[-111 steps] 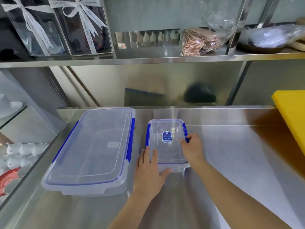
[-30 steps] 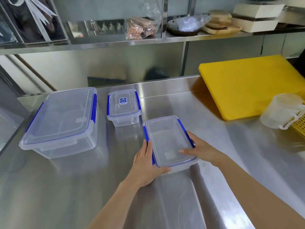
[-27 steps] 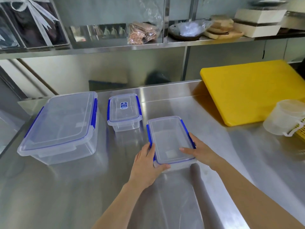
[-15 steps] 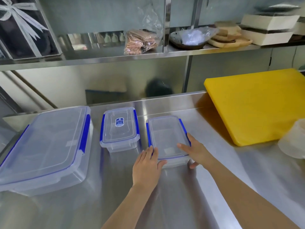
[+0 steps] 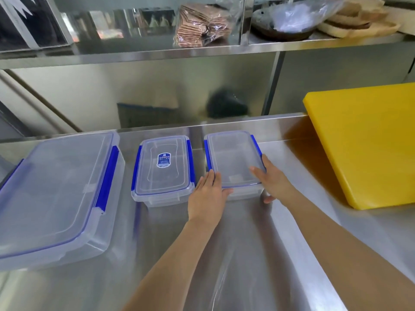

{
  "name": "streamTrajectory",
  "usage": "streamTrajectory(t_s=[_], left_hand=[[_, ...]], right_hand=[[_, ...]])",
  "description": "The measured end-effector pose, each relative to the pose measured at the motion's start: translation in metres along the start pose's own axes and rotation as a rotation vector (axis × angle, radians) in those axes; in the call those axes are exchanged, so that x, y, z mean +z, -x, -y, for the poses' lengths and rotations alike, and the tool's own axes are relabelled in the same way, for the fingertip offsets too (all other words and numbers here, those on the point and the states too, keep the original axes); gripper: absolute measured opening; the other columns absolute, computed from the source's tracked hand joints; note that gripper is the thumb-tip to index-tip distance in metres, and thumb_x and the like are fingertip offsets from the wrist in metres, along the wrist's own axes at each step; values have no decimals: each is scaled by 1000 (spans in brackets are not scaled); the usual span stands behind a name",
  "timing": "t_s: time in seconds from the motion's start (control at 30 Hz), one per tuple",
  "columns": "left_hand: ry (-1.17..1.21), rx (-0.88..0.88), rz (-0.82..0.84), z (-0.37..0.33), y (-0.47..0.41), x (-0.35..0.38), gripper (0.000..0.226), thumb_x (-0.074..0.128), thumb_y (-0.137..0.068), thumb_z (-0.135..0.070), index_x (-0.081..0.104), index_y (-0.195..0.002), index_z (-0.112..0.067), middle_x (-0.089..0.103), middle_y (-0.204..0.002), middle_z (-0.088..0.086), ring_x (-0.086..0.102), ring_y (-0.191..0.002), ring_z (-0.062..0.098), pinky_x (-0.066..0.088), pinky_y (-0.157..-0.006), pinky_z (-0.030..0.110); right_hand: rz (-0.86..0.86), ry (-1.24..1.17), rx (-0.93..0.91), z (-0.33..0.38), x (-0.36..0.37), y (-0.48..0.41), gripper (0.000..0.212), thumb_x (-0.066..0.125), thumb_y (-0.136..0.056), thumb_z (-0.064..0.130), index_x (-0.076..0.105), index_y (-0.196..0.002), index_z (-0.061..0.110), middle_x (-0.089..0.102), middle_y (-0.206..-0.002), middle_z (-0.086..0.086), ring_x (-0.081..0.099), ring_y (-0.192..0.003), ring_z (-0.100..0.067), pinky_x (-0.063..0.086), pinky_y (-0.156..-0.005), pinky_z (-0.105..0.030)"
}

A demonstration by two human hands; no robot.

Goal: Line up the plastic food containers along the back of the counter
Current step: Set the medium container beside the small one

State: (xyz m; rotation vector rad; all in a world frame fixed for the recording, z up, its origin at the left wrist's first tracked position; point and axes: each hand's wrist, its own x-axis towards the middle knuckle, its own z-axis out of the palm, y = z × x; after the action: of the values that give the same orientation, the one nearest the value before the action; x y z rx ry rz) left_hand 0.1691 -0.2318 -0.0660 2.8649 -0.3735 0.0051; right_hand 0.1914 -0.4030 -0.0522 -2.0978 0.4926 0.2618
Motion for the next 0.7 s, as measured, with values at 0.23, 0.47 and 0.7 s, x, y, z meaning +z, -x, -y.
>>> streamTrajectory(t_s=[0.23, 0.47, 0.7], left_hand=[[57, -47, 0, -2, -4, 3, 61, 31, -96, -43, 17, -149, -15, 19, -159, 3, 20, -146, 19, 23, -116, 32], [103, -67, 32, -4, -2, -4, 60, 32, -96, -43, 18, -149, -17, 20, -159, 2, 19, -146, 19, 21, -116, 31], [482, -191, 15, -6, 2, -13, 67, 49, -89, -48, 25, -144, -19, 33, -151, 0, 33, -138, 21, 35, -112, 39]], right_hand=[[-12, 100, -38, -6, 4, -16, 67, 41, -94, 43, 5, -149, 27, 45, -135, -11, 47, -92, -24, 47, -44, -29], [-22, 82, -48, -7, 4, -14, 67, 41, -93, 45, 7, -148, 28, 46, -134, -9, 49, -92, -22, 47, -49, -30], [-77, 55, -97, -7, 0, -8, 66, 44, -89, 52, 24, -143, 21, 50, -135, -8, 56, -108, -25, 51, -88, -42]])
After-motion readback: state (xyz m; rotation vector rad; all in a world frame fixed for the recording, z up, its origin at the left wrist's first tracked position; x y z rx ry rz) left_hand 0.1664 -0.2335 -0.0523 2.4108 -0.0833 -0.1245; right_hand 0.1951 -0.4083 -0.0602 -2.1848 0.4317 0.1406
